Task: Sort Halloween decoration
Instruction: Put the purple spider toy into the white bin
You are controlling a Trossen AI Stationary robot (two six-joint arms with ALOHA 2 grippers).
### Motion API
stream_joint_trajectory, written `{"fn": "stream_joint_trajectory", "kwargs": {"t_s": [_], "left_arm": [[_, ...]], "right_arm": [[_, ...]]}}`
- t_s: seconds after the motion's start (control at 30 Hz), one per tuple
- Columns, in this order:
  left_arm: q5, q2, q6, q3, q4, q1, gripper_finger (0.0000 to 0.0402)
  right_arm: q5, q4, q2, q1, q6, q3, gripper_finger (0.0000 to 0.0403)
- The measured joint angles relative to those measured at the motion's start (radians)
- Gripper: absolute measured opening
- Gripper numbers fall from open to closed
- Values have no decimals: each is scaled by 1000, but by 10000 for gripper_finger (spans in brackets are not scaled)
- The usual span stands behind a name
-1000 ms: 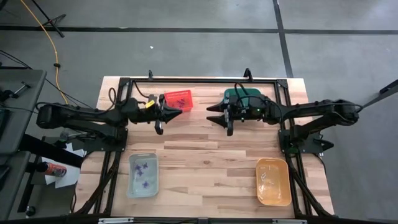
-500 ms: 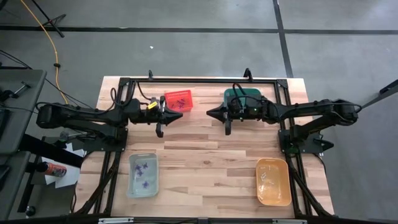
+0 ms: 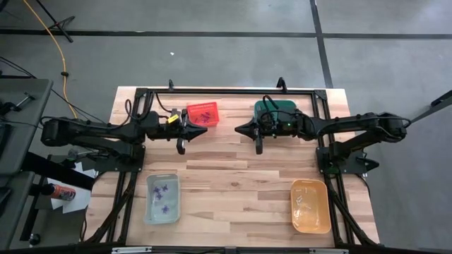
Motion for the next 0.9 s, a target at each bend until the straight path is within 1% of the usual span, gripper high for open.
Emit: {"fn": "stream_joint_trajectory", "kwargs": {"t_s": [0.1, 0.13, 0.17, 0.23, 0.33, 0.43, 0.5, 0.57, 0.67, 0.8, 0.9], "left_arm": [[0, -29, -78, 33, -65, 55, 0], [0, -43, -96, 58, -114, 86, 2], [0, -57, -111, 87, -197, 123, 5], [1, -77, -126, 145, -455, 208, 15], [0, -73, -86, 235, -838, 347, 36], [1, -30, -69, 266, -1121, 476, 63], [7, 6, -76, 260, -1261, 533, 82], [-3, 38, -75, 258, -1362, 565, 101], [-51, 85, -89, 229, -1478, 583, 128], [-63, 139, -109, 186, -1478, 583, 157], [-71, 187, -118, 163, -1435, 583, 171]], "right_arm": [[0, -42, 0, 2, 11, 0, 1], [0, -58, 0, 2, 19, 0, 1], [0, -74, 0, 2, 27, 0, 1], [0, -98, 0, 2, 31, 0, 0], [0, -119, 0, 2, 30, 0, 0], [0, -121, 0, 2, 27, 0, 0], [0, -122, 0, 2, 27, 0, 0], [0, -122, 0, 2, 27, 0, 0], [0, -132, 0, 2, 27, 0, 0], [1, -142, 0, -1, 17, 0, 0], [17, -152, 0, -1, 0, 0, 0]]}}
